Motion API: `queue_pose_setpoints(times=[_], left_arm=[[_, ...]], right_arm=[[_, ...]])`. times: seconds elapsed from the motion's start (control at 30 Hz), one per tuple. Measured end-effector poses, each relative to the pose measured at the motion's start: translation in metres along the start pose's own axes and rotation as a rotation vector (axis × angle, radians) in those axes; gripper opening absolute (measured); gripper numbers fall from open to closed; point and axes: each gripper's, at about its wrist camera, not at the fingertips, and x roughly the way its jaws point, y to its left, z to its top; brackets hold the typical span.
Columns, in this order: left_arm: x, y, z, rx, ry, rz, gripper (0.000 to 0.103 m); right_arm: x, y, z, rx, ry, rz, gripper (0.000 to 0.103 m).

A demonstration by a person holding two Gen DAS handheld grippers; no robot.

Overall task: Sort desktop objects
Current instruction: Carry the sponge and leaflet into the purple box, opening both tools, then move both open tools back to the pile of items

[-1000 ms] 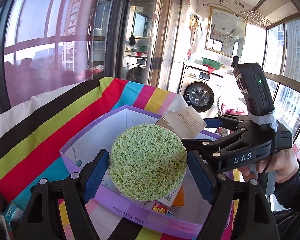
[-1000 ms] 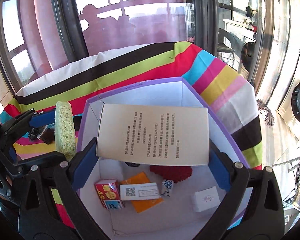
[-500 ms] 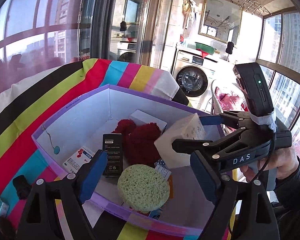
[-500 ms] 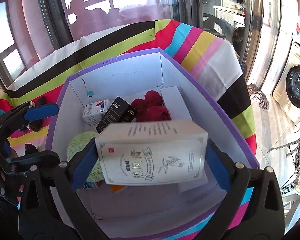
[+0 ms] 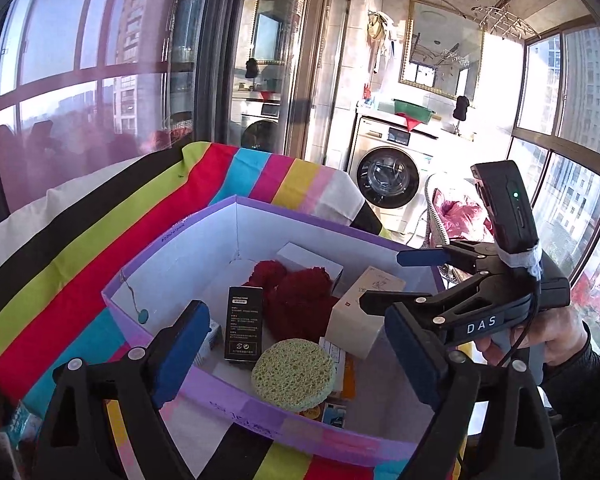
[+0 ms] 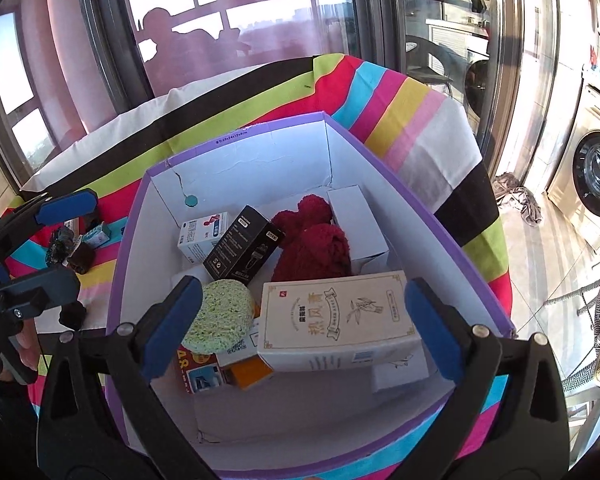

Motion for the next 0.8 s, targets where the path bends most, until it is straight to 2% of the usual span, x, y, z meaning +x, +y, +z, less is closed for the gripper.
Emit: queue_pose_setpoints(times=[0.1,0.3,0.53,0.67,0.8], left_arm=[[-0.014,0.009,0.005,-0.009,-0.023,0.025,0.09],[-0.055,0.046,0.014,-0.028,-0.055,0.153,0.09],[-0.117,0.124,0.007,-0.173,-0.103,0.32,0.09],[-0.14,0.161,-0.007,-0.236,-0.09,0.366,0.09],[-0.162,0.193,-0.021,-0.325,-0.114,0.43,0.09]], right_arm=[[-0.004,0.004,0.002,-0.002,-0.012,0.012,0.101],[-0.015,0.022,0.013,-0.015,-0.049,0.053,0.101],[-0.023,0.062,0.027,-0.052,-0.083,0.121,0.102],[-0.027,0.094,0.035,-0.091,-0.1,0.163,0.102],[-0.026,0.13,0.04,-0.139,-0.102,0.205,0.102]])
